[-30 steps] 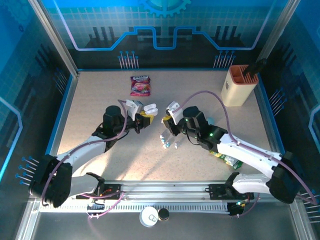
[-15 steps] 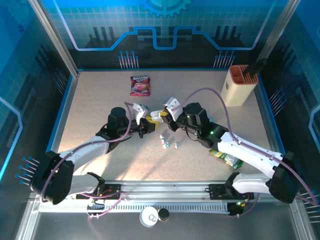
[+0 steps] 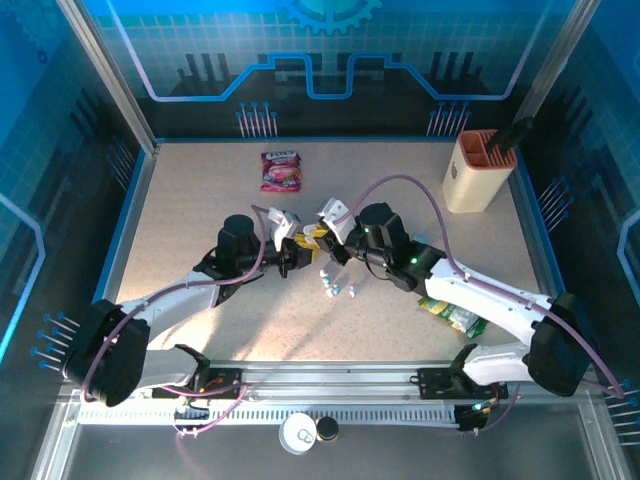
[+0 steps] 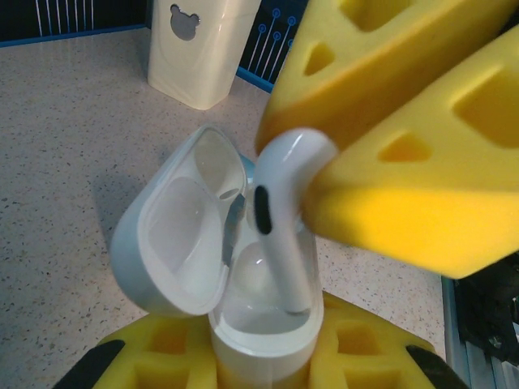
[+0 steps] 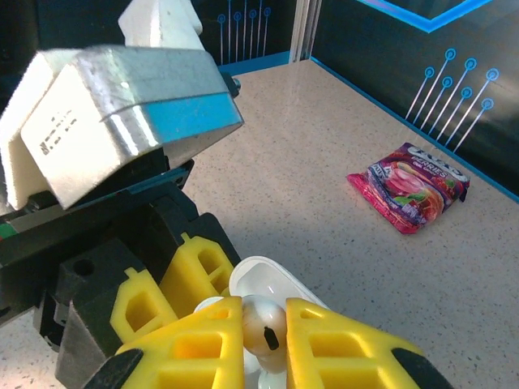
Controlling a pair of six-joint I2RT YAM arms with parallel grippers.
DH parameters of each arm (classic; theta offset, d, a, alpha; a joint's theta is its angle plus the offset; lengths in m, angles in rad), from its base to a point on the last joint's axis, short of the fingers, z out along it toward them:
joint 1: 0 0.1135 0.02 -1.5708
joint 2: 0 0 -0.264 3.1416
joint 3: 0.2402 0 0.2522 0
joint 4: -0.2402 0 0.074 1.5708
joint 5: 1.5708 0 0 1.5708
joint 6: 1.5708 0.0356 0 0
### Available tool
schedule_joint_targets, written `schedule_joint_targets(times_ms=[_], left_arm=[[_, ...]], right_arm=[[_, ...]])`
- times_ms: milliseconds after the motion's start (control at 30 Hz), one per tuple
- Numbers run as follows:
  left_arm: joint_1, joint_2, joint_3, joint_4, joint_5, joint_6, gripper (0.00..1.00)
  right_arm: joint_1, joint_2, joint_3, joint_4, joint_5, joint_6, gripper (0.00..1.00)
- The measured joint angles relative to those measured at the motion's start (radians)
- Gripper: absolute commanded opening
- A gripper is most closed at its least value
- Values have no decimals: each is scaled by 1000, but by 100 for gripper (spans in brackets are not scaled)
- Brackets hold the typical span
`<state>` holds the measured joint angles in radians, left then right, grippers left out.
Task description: Insert the wireless bluetooth earbuds into the charging case
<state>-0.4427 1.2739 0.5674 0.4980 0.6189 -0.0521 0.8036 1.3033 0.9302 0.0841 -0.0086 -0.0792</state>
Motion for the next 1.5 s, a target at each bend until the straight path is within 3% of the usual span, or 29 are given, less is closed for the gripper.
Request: schedule_joint_targets(times_ms=[433,700,833,967,1267,1500], left_arm=[[-2,2,15,-8,0,-1,9],[-2,2,15,-22,0,1,9],[-2,2,15,-22,-1,10,9],[-2,2,15,-22,0,30,9],[-2,-38,-30,16,-31,53,9],[-2,-59,-50,51,-54,55,10]], right_arm=[[2,13,9,-16,-6,-34,15],[2,24,37,-49,-61,-38,39],[-19,-19,16,-34,-76,37,52],[-99,-116,-33,6,-103,138,58],[-264,-217,-136,-80,-99,416,66],[-281,-93,-181,-295,-106,549,62]])
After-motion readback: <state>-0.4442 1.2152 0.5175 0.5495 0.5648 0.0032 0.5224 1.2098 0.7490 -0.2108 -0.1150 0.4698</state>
